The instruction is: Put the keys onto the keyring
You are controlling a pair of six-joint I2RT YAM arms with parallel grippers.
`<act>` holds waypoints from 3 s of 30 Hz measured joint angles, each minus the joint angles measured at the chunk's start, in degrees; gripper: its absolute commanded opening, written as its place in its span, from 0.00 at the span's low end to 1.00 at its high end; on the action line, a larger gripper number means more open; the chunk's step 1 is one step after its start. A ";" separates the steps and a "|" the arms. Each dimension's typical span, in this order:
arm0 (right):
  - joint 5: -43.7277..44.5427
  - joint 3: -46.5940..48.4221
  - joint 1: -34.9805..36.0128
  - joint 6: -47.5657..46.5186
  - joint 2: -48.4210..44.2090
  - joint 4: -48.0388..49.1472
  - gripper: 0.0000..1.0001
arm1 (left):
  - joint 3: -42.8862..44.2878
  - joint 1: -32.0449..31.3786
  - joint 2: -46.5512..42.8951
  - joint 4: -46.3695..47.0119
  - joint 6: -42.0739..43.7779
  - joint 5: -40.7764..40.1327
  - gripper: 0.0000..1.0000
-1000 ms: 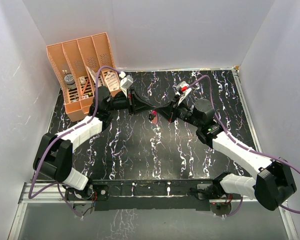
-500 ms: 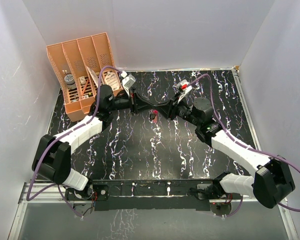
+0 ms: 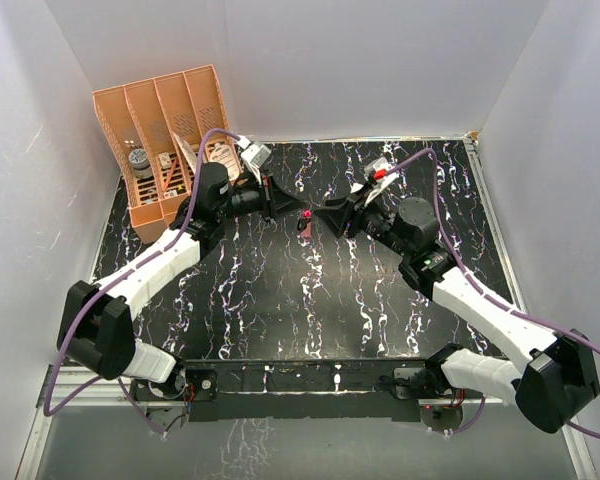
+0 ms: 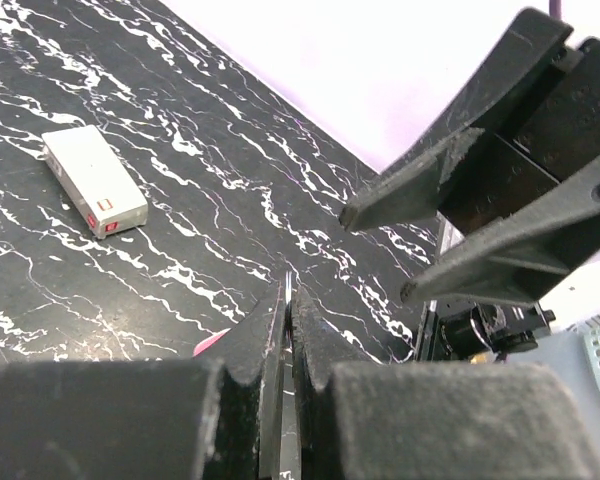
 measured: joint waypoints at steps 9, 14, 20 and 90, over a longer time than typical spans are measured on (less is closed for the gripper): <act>-0.20 0.02 0.17 -1.60 1.38 -1.70 0.49 | 2.78 -0.35 0.00 -4.52 -1.66 -4.87 0.00; -0.17 0.02 0.72 -1.86 3.82 -1.81 0.51 | 5.62 -1.62 0.00 -7.76 -1.99 -6.80 0.00; -0.17 0.07 1.36 -1.68 6.19 -1.77 0.51 | 7.96 -3.50 0.00 -11.04 -1.75 -9.49 0.00; 13.27 -1.03 1.88 -2.23 0.59 -6.10 0.56 | 38.58 -6.14 12.90 -49.64 13.94 -22.47 0.00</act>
